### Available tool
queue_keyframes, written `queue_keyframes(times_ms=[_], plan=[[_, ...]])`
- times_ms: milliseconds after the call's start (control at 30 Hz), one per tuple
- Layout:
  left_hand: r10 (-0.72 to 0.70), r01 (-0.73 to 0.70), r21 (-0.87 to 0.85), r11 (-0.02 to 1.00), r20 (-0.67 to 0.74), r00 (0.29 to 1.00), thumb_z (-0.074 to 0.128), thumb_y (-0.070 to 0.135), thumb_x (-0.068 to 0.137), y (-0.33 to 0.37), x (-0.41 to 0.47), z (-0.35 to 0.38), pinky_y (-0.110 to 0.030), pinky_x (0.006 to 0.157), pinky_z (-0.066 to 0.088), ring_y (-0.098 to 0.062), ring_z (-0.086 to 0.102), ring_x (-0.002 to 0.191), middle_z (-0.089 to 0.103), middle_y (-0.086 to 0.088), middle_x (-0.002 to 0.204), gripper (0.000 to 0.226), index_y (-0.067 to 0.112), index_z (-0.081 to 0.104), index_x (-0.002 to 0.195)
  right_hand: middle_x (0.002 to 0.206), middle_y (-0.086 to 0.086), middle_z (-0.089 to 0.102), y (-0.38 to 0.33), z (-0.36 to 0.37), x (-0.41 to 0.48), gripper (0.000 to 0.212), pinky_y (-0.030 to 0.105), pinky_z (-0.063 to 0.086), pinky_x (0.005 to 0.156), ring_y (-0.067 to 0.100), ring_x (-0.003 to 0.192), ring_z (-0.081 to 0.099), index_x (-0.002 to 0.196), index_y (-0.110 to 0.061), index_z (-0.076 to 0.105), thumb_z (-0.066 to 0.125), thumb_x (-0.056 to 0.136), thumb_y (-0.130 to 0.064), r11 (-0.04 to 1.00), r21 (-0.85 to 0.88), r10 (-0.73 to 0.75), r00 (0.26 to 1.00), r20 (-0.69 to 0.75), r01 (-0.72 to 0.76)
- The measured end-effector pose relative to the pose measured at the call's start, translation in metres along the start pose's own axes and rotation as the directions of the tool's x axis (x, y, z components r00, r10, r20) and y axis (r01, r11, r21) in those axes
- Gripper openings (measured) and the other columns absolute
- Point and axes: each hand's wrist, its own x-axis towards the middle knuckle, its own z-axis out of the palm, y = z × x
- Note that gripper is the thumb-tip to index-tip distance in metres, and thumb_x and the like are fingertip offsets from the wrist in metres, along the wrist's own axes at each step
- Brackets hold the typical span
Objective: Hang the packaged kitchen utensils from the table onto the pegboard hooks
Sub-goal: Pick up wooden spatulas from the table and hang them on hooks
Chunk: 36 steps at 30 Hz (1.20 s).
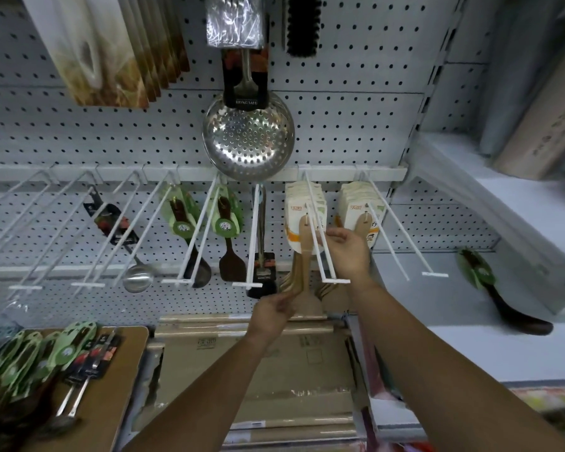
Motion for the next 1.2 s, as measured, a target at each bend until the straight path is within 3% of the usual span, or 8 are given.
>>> queue_keyframes(times_ms=[167,300,433,533,633,767,967,1200], plan=[[-0.017,0.031,0.119,0.992,-0.117,0.993,0.065,0.028,0.093,0.001,-0.037,-0.019,0.0,0.084,0.041,-0.006,0.062,0.109,0.067,0.007,0.115,0.036,0.015,0.065,0.126,0.102,0.008,0.073,0.025,-0.015,-0.017,0.037,0.038,0.054,0.091,0.023,0.1,0.068,0.111,-0.005,0.071,0.075,0.088,-0.033,0.975,-0.223,0.012,1.0,-0.027,-0.018],[-0.031,0.115,0.352,0.929,-0.235,0.972,0.056,0.045,0.095,-0.004,-0.08,-0.043,-0.026,0.103,0.044,-0.014,0.058,0.12,0.061,0.0,0.135,0.048,0.019,0.058,0.135,0.101,0.001,0.073,0.056,-0.019,-0.043,0.028,0.03,0.049,0.082,0.017,0.095,0.065,0.114,-0.015,0.072,0.06,0.098,-0.035,0.864,-0.493,0.035,0.967,0.254,0.098],[-0.001,0.232,0.579,0.782,-0.371,0.929,0.046,0.056,0.096,-0.005,-0.14,-0.076,-0.03,0.108,0.039,-0.019,0.048,0.132,0.05,-0.002,0.146,0.059,0.02,0.048,0.143,0.095,0.0,0.073,0.068,0.01,-0.073,0.025,0.034,0.053,0.083,0.02,0.092,0.067,0.105,-0.022,0.069,0.056,0.097,-0.042,0.629,-0.609,-0.031,0.798,0.601,0.483],[-0.023,0.36,0.713,0.602,-0.436,0.9,0.037,0.066,0.093,-0.012,-0.188,-0.104,-0.032,0.098,0.046,-0.022,0.052,0.125,0.053,-0.004,0.142,0.069,0.02,0.044,0.144,0.126,0.002,0.067,0.059,0.048,-0.108,0.052,0.031,0.05,0.094,0.022,0.115,0.062,0.135,-0.021,0.058,0.049,0.097,-0.057,0.384,-0.542,-0.07,0.609,0.79,0.747],[-0.088,0.489,0.709,0.509,-0.522,0.848,0.02,0.078,0.083,-0.025,-0.239,-0.134,-0.039,0.094,0.051,-0.025,0.055,0.119,0.057,-0.006,0.135,0.084,0.021,0.045,0.139,0.151,0.001,0.049,0.046,0.089,-0.148,0.068,0.032,0.038,0.11,0.021,0.136,0.047,0.15,-0.021,0.042,0.043,0.096,-0.063,0.337,-0.377,-0.079,0.425,0.902,0.862],[-0.122,0.596,0.663,0.453,-0.616,0.778,0.036,0.072,0.088,-0.031,-0.309,-0.171,-0.038,0.105,0.042,-0.025,0.045,0.133,0.048,-0.006,0.146,0.076,0.02,0.043,0.143,0.154,0.002,0.044,0.025,0.153,-0.201,0.07,0.034,0.028,0.114,0.023,0.14,0.041,0.151,-0.022,0.038,0.044,0.096,-0.064,0.293,-0.206,-0.105,0.246,0.964,0.934],[-0.204,0.754,0.516,0.405,-0.753,0.625,0.039,0.076,0.085,-0.052,-0.414,-0.236,-0.04,0.107,0.041,-0.028,0.045,0.132,0.048,-0.007,0.145,0.082,0.018,0.044,0.142,0.144,0.006,0.054,-0.005,0.248,-0.295,0.069,0.04,0.041,0.107,0.029,0.131,0.051,0.146,-0.023,0.043,0.046,0.092,-0.067,0.178,0.0,-0.131,0.024,0.991,0.984],[-0.248,0.834,0.407,0.373,-0.822,0.512,0.034,0.078,0.086,-0.108,-0.514,-0.331,-0.038,0.113,0.033,-0.027,0.039,0.139,0.041,-0.006,0.153,0.088,0.015,0.036,0.148,0.139,0.003,0.056,-0.016,0.361,-0.407,0.067,0.037,0.044,0.101,0.025,0.125,0.054,0.141,-0.022,0.046,0.046,0.092,-0.067,0.071,0.122,-0.145,-0.111,0.983,0.99]])
